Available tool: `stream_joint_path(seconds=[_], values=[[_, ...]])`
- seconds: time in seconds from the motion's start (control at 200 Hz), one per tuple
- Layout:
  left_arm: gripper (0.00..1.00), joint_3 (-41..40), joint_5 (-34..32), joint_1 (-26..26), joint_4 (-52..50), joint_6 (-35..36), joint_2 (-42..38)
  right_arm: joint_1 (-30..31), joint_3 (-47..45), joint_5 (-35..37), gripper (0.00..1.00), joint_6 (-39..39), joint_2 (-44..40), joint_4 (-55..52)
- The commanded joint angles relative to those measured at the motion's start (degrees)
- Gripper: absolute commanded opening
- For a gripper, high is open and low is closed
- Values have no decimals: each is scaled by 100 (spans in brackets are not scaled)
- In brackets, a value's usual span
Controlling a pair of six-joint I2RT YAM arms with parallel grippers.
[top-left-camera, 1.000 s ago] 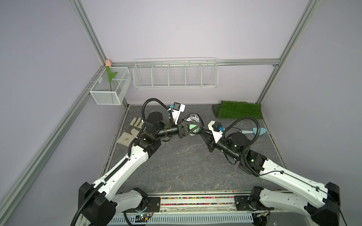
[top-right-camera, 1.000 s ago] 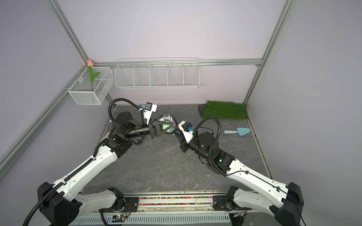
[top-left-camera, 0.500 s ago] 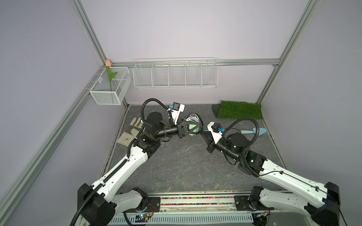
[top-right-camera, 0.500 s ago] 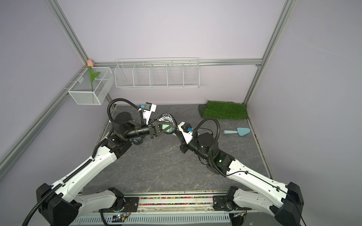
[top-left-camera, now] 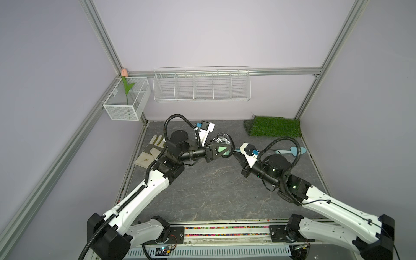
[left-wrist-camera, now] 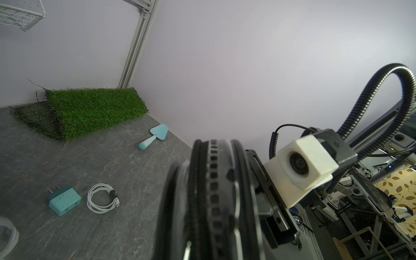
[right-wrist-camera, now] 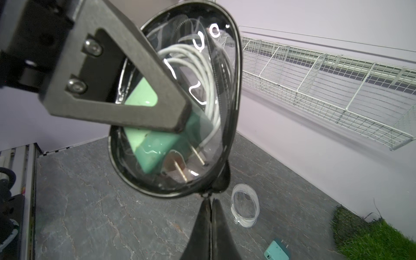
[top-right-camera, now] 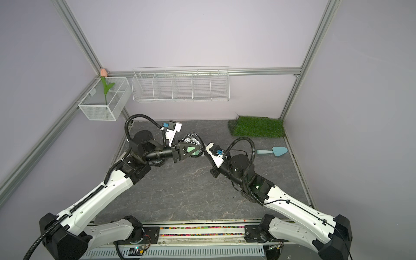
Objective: Pack away charging kits
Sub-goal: Zip the zipper on the storage bag.
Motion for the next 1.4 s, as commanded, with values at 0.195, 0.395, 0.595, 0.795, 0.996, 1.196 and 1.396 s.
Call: stream_joint_path(seconds=[0.195,0.395,0.595,0.795,0.996,1.196,1.396], values=[[0,28,81,-223,-1393,1032,-75,-683,285,164,6,-668,-234,-561],[0,38,161,-317,-1678,1491,135,-926,468,13,6,-1237,-55,-206],[0,47,209,-387,-1705,1663,353,-1079,843,-626,6,-1806,190,-274],[0,45,182,-457,-1751,1802,430,-1375,1074,-828,6,-2199,297,-73],[0,193,58,-545,-1953,1962,607,-1475,1409,-1296,6,-2696,539,-188],[0,206,-69,-554,-1990,1985,667,-1580,1357,-1371,6,-2493,370,-105],[0,421,-336,-554,-1909,1741,693,-1585,1129,-1970,6,-1728,119,-274]])
